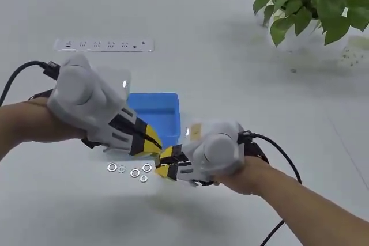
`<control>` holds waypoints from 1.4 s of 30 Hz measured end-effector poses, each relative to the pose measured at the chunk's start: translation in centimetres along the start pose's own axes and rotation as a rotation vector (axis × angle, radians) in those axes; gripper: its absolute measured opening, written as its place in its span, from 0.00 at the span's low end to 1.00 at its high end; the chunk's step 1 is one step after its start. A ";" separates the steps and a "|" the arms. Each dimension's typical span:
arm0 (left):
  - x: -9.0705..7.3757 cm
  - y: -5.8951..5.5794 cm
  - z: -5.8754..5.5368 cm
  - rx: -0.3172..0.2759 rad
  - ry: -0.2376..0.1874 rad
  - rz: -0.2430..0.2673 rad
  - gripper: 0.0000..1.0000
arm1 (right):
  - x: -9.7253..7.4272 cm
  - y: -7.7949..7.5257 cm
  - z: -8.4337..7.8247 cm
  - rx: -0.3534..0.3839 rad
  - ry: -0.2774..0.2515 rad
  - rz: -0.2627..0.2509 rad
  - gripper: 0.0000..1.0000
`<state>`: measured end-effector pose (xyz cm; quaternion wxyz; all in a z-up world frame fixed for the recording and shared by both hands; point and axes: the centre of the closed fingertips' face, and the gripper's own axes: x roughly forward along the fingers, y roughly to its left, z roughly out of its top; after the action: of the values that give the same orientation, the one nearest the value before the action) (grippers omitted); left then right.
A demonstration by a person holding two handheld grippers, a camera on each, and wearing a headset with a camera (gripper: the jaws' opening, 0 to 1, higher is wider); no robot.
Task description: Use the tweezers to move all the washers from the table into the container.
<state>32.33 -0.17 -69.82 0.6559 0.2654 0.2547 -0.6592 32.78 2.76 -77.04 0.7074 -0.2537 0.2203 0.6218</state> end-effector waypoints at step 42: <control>-5.1 4.6 3.8 0.097 0.002 0.078 0.05 | -2.4 -5.9 5.9 -0.071 -0.059 -0.073 0.10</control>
<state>36.90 0.91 -63.52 0.6671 0.3074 0.2126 -0.6444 38.27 4.07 -70.44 0.7264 -0.2680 0.1679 0.6101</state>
